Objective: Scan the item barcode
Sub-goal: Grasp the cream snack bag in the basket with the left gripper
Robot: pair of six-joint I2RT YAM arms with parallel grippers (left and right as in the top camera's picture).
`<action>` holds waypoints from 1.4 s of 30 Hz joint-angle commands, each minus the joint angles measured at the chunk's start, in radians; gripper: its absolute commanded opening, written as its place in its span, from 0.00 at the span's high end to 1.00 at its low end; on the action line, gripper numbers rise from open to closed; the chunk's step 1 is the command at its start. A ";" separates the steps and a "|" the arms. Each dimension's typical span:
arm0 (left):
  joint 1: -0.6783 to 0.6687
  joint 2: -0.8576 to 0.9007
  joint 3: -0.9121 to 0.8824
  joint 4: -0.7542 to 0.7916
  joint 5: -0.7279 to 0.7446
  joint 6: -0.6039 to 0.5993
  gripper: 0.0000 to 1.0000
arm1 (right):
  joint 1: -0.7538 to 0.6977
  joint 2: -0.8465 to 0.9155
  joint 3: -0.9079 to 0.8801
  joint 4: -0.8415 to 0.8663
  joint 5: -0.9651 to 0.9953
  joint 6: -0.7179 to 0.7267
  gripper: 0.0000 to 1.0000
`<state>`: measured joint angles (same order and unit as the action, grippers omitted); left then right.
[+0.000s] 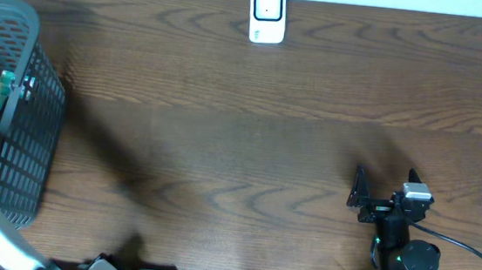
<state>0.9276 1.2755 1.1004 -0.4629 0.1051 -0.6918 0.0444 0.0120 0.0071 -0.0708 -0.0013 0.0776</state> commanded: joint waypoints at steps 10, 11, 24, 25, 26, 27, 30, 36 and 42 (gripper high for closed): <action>-0.022 -0.173 0.145 0.122 0.335 -0.175 0.93 | 0.010 -0.003 -0.002 -0.004 -0.002 -0.012 0.01; -0.034 -0.174 0.162 0.122 0.345 -0.174 0.93 | 0.010 -0.003 -0.002 -0.004 -0.002 -0.012 0.01; -0.278 -0.234 0.323 0.075 0.603 -0.162 0.93 | 0.010 -0.003 -0.002 -0.004 -0.002 -0.012 0.01; -0.316 -0.242 0.323 0.045 0.603 -0.148 0.93 | 0.010 -0.003 -0.002 -0.004 -0.002 -0.012 0.01; -0.340 -0.246 0.323 0.026 0.603 -0.135 0.93 | 0.010 -0.003 -0.002 -0.004 -0.002 -0.012 0.01; -0.408 -0.251 0.323 -0.026 0.602 -0.097 0.93 | 0.010 -0.003 -0.002 -0.004 -0.002 -0.012 0.01; -0.537 -0.245 0.322 -0.126 0.570 0.008 0.93 | 0.010 -0.003 -0.002 -0.004 -0.002 -0.012 0.01; -0.566 -0.183 0.322 -0.171 0.296 0.146 0.44 | 0.010 -0.003 -0.002 -0.004 -0.002 -0.012 0.01; -0.329 -0.085 0.350 -0.103 0.296 0.159 0.02 | 0.010 -0.003 -0.002 -0.004 -0.002 -0.012 0.01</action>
<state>0.4767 1.1423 1.4132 -0.5766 0.4458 -0.5663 0.0444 0.0124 0.0071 -0.0708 -0.0013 0.0776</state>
